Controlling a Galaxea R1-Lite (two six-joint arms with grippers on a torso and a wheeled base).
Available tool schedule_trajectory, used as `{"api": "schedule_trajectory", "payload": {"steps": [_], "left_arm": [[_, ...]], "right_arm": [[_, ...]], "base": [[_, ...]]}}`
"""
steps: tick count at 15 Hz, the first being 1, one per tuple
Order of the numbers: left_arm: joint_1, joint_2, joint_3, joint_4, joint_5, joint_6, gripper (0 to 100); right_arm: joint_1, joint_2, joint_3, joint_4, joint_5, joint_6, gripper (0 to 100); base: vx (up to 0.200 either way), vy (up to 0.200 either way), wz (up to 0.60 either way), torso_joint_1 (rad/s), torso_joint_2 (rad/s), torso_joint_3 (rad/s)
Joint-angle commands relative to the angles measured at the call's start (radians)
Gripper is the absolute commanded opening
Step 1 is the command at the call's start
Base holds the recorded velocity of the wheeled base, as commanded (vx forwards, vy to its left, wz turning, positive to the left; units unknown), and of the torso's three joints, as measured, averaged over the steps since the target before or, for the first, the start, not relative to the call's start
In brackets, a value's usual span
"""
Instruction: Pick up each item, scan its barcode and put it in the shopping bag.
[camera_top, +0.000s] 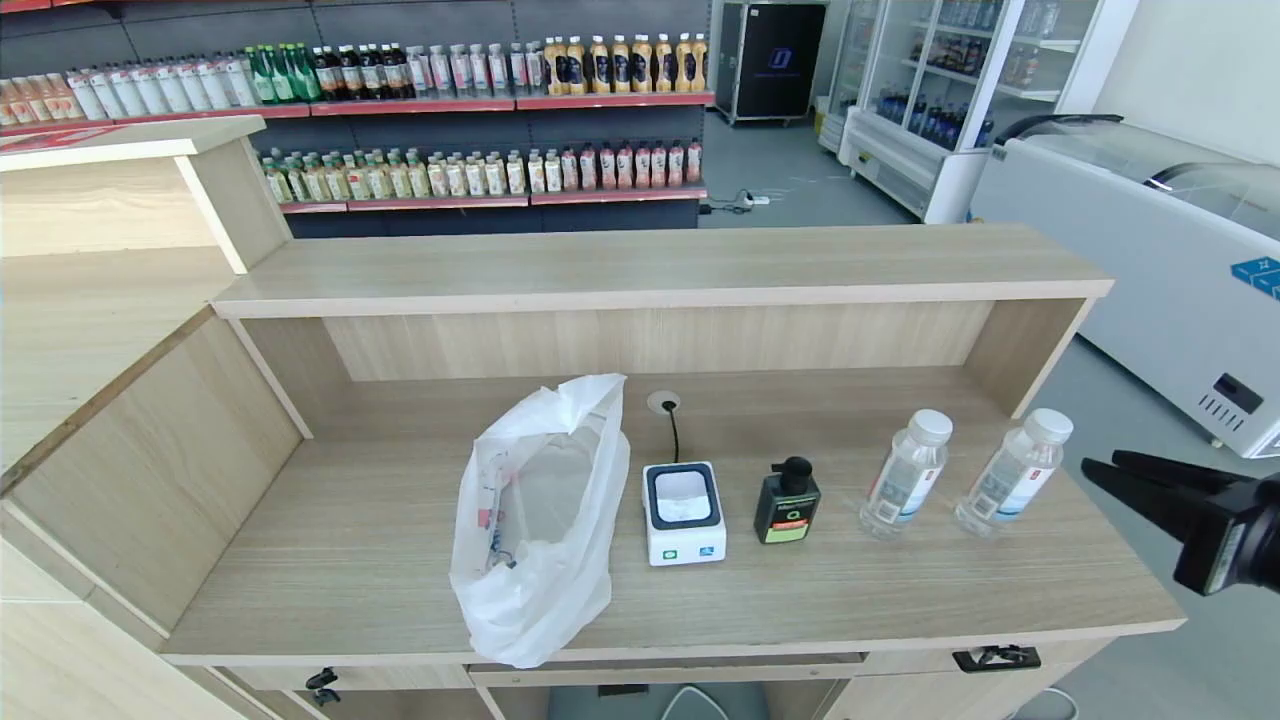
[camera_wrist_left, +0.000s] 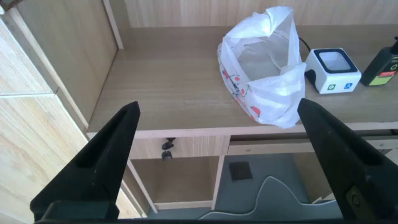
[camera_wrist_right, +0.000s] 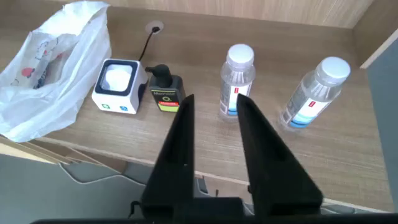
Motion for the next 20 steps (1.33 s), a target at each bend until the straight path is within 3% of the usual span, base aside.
{"api": "schedule_trajectory", "payload": {"steps": [1, 7, 11, 15, 20], "left_arm": [[0.0, 0.0, 0.0, 0.0, 0.001, 0.0, 100], [0.0, 0.0, 0.0, 0.0, 0.001, 0.0, 100], [0.0, 0.0, 0.0, 0.0, -0.001, 0.0, 100], [0.0, 0.0, 0.0, 0.0, -0.001, -0.001, 100], [0.0, 0.0, 0.0, 0.0, -0.001, -0.001, 100]], "right_arm": [[-0.029, 0.216, -0.003, -0.068, 0.039, -0.005, 100], [-0.105, 0.515, 0.009, -0.304, 0.268, -0.131, 100], [-0.091, 0.612, -0.001, -0.316, 0.349, -0.246, 100], [-0.082, 0.751, -0.005, -0.506, 0.389, -0.257, 100], [-0.072, 0.837, -0.017, -0.555, 0.519, -0.404, 100]], "base": [[0.0, 0.0, 0.0, 0.0, 0.0, 0.0], [0.0, 0.0, 0.0, 0.0, 0.0, 0.0], [0.0, 0.0, 0.0, 0.0, 0.0, 0.0], [0.0, 0.0, 0.0, 0.0, 0.0, 0.0], [0.0, 0.0, 0.0, 0.0, 0.0, 0.0]]}}
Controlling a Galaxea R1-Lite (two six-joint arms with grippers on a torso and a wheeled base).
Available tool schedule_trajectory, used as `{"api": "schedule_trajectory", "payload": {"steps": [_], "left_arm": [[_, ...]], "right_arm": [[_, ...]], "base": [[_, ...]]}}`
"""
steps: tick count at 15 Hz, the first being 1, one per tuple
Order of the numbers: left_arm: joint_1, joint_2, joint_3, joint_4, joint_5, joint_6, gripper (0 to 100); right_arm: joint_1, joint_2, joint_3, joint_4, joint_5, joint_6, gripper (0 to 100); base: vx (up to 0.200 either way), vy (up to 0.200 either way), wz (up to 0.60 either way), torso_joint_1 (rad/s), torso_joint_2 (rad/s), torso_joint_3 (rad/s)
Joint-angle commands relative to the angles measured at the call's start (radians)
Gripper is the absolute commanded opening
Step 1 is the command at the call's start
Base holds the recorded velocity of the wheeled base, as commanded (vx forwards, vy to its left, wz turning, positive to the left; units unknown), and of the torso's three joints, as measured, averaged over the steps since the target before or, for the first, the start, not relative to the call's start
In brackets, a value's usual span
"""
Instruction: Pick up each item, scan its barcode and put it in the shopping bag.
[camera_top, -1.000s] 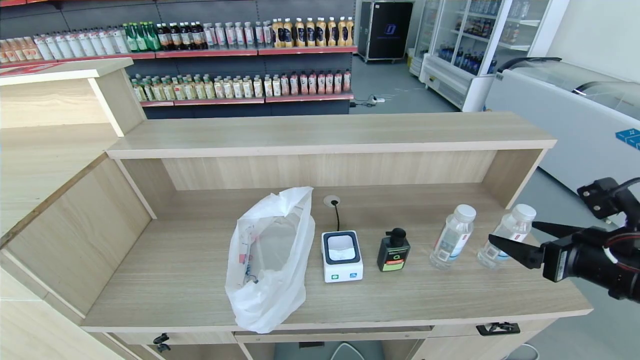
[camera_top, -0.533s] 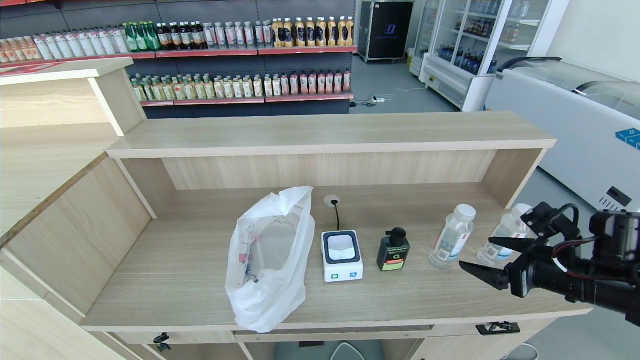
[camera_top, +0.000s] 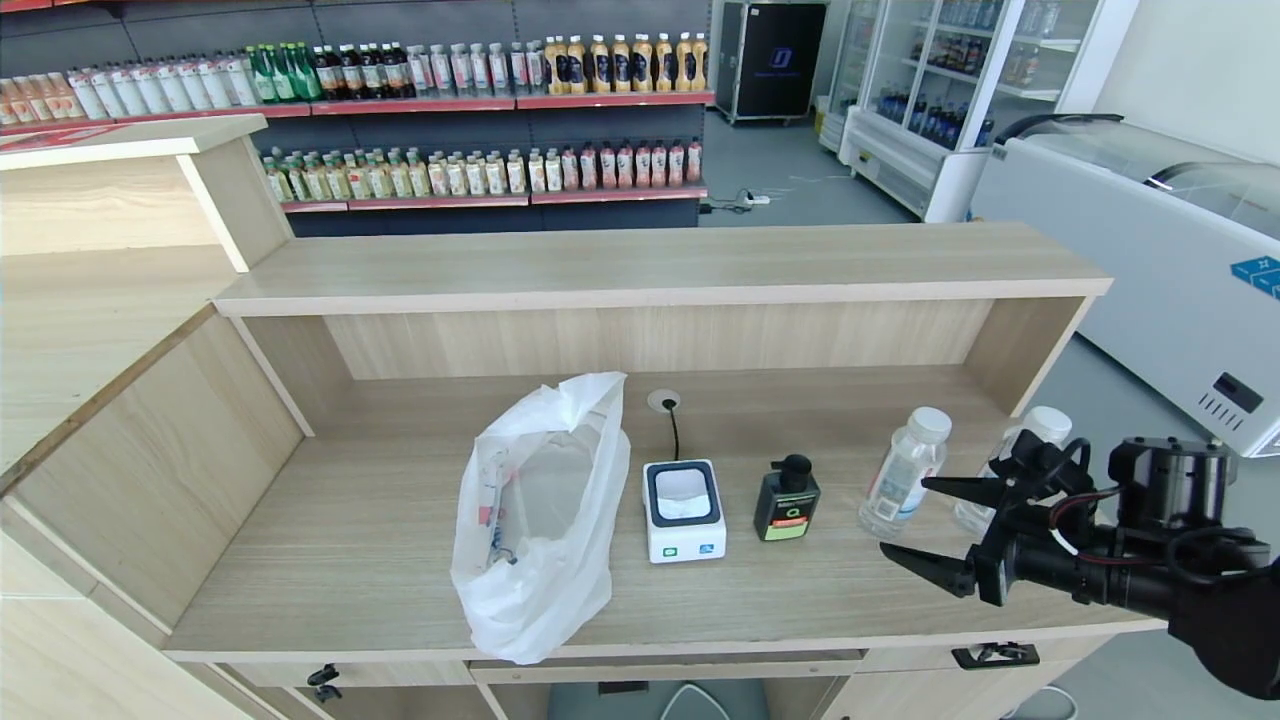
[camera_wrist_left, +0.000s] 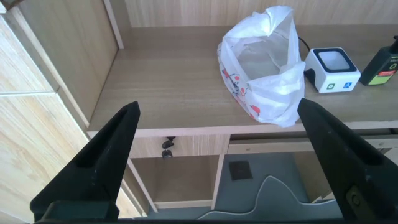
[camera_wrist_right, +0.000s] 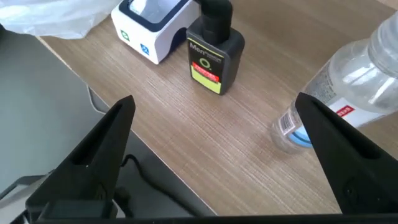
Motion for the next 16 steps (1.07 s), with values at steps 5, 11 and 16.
{"api": "schedule_trajectory", "payload": {"steps": [5, 11, 16], "left_arm": [[0.0, 0.0, 0.0, 0.0, -0.001, -0.001, 100], [0.0, 0.0, 0.0, 0.0, -0.001, 0.0, 100], [0.0, 0.0, 0.0, 0.0, 0.001, 0.0, 100]], "right_arm": [[-0.001, 0.131, -0.056, -0.059, 0.038, -0.063, 100], [-0.001, 0.219, -0.125, -0.117, 0.098, -0.063, 100], [-0.003, 0.274, -0.158, -0.136, 0.15, -0.063, 100]], "base": [[0.0, 0.0, 0.0, 0.0, 0.0, 0.0], [0.0, 0.0, 0.0, 0.0, 0.0, 0.0], [0.0, 0.0, 0.0, 0.0, 0.0, 0.0]]}}
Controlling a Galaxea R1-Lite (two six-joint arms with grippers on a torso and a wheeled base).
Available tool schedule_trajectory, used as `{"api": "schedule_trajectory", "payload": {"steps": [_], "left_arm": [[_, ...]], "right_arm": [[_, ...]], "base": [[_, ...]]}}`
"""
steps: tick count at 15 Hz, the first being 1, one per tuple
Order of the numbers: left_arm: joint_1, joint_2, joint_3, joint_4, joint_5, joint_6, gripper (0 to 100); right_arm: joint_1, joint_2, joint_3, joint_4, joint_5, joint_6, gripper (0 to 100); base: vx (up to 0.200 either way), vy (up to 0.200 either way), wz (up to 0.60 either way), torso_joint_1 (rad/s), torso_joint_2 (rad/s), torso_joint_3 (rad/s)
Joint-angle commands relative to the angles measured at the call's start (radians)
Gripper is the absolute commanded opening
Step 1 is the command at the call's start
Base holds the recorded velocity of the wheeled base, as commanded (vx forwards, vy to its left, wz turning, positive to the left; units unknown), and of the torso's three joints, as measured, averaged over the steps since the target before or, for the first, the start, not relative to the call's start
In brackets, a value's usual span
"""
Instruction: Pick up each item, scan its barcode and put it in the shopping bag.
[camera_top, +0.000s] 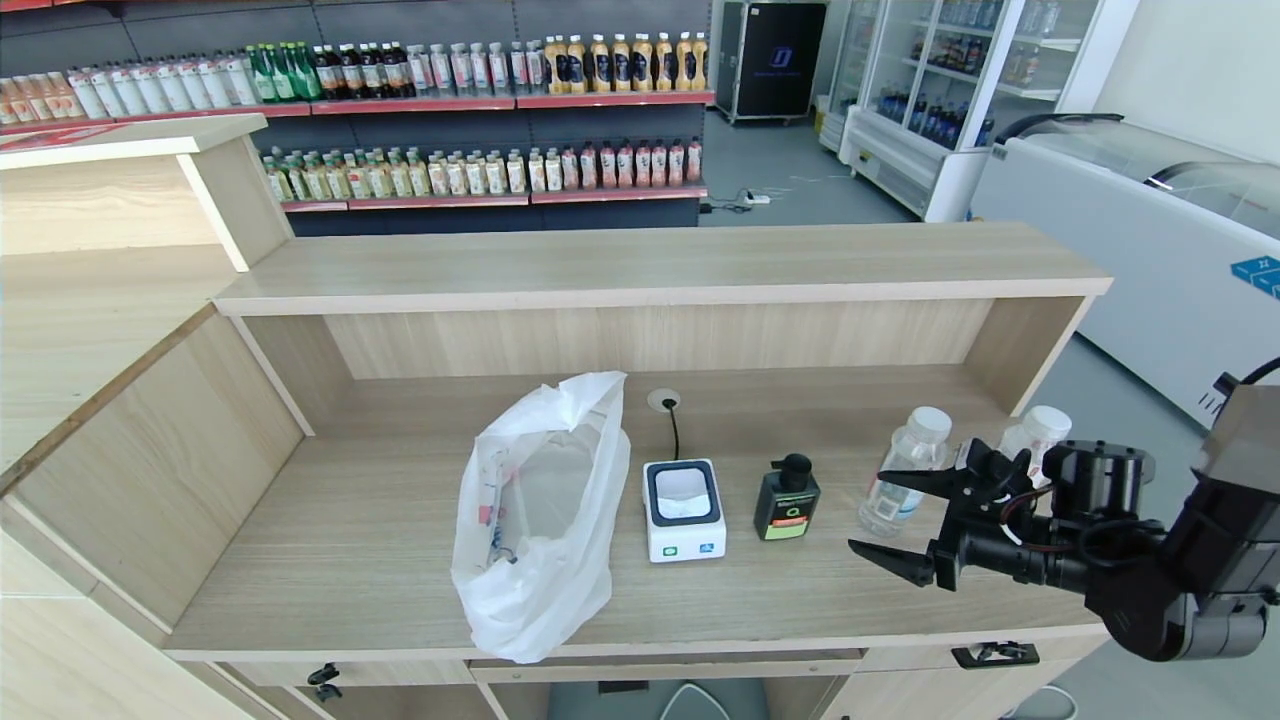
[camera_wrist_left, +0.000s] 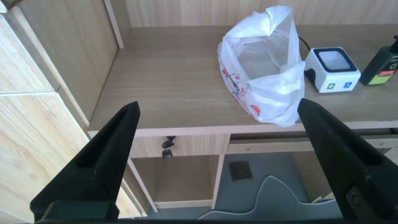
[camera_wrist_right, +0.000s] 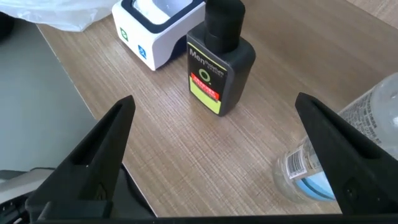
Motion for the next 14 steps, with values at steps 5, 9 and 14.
{"api": "schedule_trajectory", "payload": {"steps": [5, 9, 14], "left_arm": [[0.0, 0.0, 0.0, 0.0, 0.0, -0.001, 100], [0.0, 0.0, 0.0, 0.0, -0.001, 0.0, 100], [0.0, 0.0, 0.0, -0.002, 0.0, 0.0, 100]], "right_arm": [[0.001, 0.071, -0.028, -0.02, 0.072, 0.003, 100], [0.001, 0.1, -0.055, -0.02, 0.12, 0.005, 100], [0.0, 0.149, -0.138, -0.02, 0.161, 0.006, 100]], "base": [[0.0, 0.0, 0.0, 0.0, 0.0, 0.0], [0.0, 0.0, 0.0, 0.0, 0.0, 0.0], [0.0, 0.0, 0.0, 0.0, 0.0, 0.0]]}}
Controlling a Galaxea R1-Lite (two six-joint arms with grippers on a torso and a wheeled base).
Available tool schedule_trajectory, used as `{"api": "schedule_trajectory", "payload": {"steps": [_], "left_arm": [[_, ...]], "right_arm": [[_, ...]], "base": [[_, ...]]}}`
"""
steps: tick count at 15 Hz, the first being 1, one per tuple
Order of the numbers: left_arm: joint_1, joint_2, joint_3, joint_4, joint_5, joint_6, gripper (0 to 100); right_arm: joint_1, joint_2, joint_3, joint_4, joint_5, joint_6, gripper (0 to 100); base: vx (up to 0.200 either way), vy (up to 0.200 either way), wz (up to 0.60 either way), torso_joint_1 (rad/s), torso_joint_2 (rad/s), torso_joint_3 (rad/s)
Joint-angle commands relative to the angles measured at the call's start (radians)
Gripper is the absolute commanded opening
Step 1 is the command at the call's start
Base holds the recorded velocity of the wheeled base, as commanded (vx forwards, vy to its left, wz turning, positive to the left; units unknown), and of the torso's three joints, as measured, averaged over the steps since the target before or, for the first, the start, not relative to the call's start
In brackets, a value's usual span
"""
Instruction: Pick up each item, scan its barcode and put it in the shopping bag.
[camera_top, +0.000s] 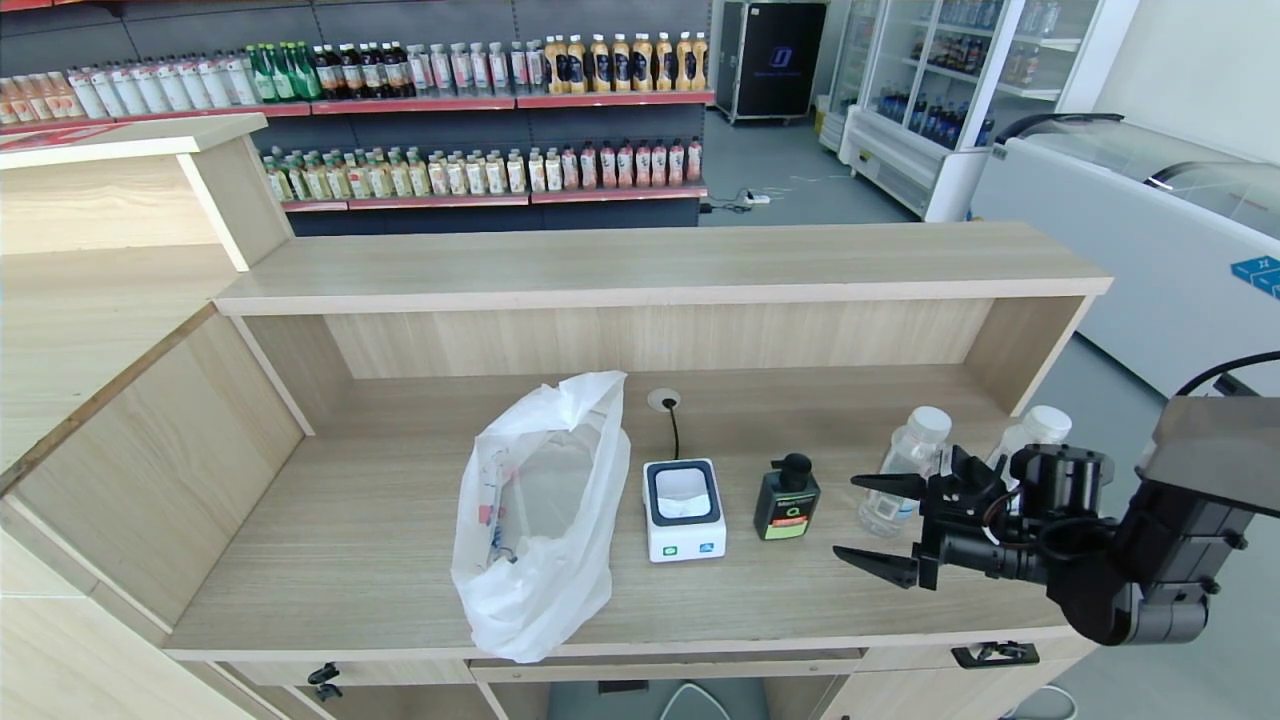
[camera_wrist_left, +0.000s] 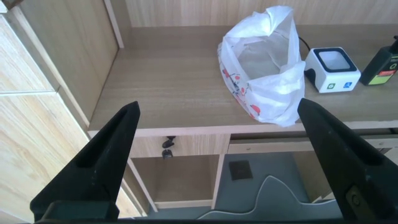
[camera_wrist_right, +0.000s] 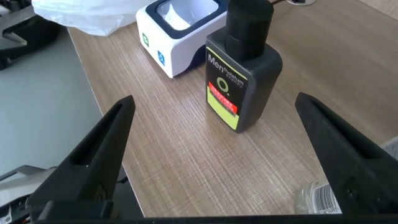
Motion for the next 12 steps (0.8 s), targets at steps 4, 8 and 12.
{"api": "schedule_trajectory", "payload": {"steps": [4, 8, 12], "left_arm": [[0.0, 0.0, 0.0, 0.0, 0.001, 0.0, 100], [0.0, 0.0, 0.0, 0.0, 0.001, 0.0, 100], [0.0, 0.0, 0.0, 0.0, 0.001, -0.002, 100]], "right_arm": [[0.01, 0.062, -0.07, -0.001, 0.046, 0.019, 100], [0.021, 0.103, -0.155, 0.01, 0.046, 0.038, 100], [0.049, 0.112, -0.158, 0.007, 0.046, 0.042, 100]], "base": [[0.0, 0.0, 0.0, 0.0, 0.0, 0.0], [0.0, 0.0, 0.0, 0.0, 0.0, 0.0], [0.0, 0.0, 0.0, 0.0, 0.0, 0.0]]}}
